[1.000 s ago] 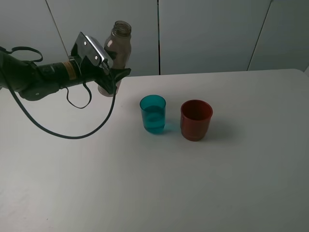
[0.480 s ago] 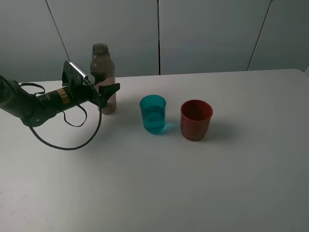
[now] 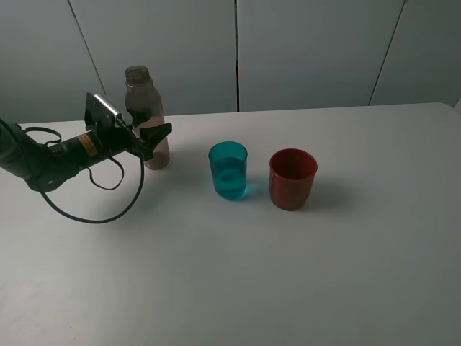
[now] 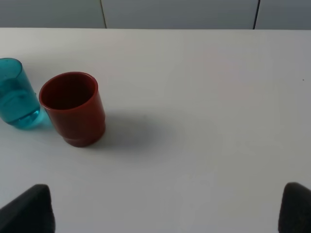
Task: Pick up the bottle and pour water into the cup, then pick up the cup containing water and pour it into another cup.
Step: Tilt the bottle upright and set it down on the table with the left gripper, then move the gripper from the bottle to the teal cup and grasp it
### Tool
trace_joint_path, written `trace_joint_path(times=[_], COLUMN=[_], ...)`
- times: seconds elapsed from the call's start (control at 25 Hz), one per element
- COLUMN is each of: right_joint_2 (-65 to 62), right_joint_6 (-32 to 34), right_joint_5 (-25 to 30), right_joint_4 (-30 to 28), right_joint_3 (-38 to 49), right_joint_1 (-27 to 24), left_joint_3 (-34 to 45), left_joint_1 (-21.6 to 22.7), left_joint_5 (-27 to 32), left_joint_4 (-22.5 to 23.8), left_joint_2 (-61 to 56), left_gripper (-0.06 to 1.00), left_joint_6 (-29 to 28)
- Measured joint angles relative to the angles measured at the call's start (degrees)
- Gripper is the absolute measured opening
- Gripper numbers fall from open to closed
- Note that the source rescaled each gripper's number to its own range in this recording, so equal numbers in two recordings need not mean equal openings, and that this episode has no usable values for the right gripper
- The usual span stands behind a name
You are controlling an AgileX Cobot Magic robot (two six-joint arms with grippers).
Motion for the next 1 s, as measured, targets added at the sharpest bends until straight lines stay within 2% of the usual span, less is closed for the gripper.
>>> trace_joint_path(times=[0.16,0.2,0.24,0.28,0.32,0.36,0.4,0.92,1.0], right_joint_2=[0.0,0.0,0.0,0.0,0.0,0.0,0.0,0.0,0.0], right_joint_6=[0.0,0.0,0.0,0.0,0.0,0.0,0.0,0.0,0.0], right_joint_5=[0.0,0.0,0.0,0.0,0.0,0.0,0.0,0.0,0.0], right_joint_4=[0.0,0.0,0.0,0.0,0.0,0.0,0.0,0.0,0.0], right_joint_3=[0.0,0.0,0.0,0.0,0.0,0.0,0.0,0.0,0.0], right_joint_1=[0.0,0.0,0.0,0.0,0.0,0.0,0.0,0.0,0.0], left_joint_3=[0.0,0.0,0.0,0.0,0.0,0.0,0.0,0.1,0.1], left_joint_1=[0.17,0.17,0.17,0.17,0.17,0.17,0.17,0.17,-0.19], left_joint_5=[0.0,0.0,0.33,0.94,1.47,1.75,1.89,2.82,4.58], left_joint_4=[0.05,0.17,0.39,0.77,1.16,1.41,1.54,5.37,5.61], left_joint_2=[0.0,0.0,0.0,-0.1,-0.23,-0.58,-1.25,-18.63,-21.96], left_gripper=[0.0,0.05,0.25,0.58,0.78,0.87,0.92,0.95,0.95], left_joint_6=[0.0,0.0,0.0,0.0,0.0,0.0,0.0,-0.03,-2.39])
